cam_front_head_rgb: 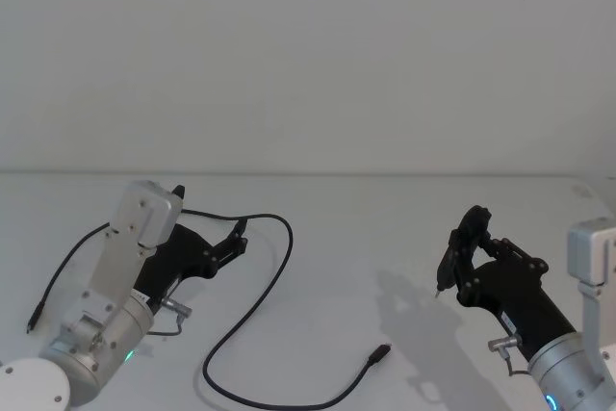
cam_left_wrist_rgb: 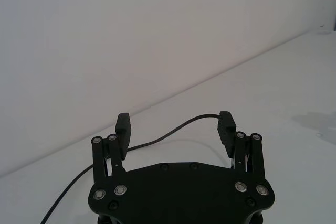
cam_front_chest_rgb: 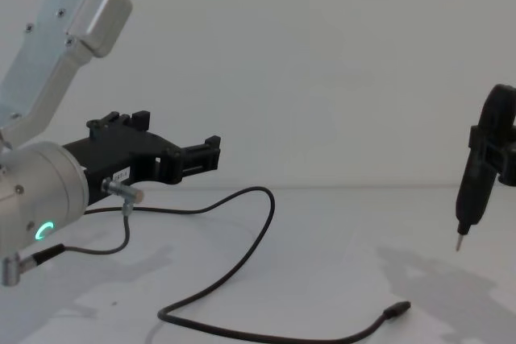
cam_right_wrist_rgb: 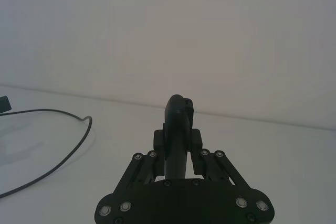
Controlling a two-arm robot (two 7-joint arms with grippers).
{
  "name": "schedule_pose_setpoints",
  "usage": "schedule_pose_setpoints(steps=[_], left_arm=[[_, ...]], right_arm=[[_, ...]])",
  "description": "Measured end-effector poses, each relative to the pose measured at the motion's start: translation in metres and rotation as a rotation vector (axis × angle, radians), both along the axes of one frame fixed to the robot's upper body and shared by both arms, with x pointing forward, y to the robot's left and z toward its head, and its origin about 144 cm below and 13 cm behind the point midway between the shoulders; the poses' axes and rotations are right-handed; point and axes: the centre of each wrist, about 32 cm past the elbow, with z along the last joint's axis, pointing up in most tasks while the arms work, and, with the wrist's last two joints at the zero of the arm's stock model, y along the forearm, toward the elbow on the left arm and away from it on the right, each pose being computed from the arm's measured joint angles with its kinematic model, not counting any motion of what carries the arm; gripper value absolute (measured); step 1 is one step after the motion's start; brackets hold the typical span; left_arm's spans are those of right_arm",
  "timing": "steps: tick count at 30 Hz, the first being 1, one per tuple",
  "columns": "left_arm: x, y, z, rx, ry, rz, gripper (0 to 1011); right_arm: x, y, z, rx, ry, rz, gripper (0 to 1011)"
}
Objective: Pick up the data cable with the one hand.
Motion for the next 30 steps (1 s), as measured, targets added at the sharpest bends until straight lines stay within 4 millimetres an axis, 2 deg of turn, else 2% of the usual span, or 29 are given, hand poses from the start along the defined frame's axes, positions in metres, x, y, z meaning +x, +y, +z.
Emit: schedule_pose_setpoints(steps=[30], left_arm=[[0.0000,-0.0002,0.0005,0.000,-0.001,-0.001,1001]], right_arm=[[0.0000,0.0000,0.0000,0.000,0.000,0.000,279]])
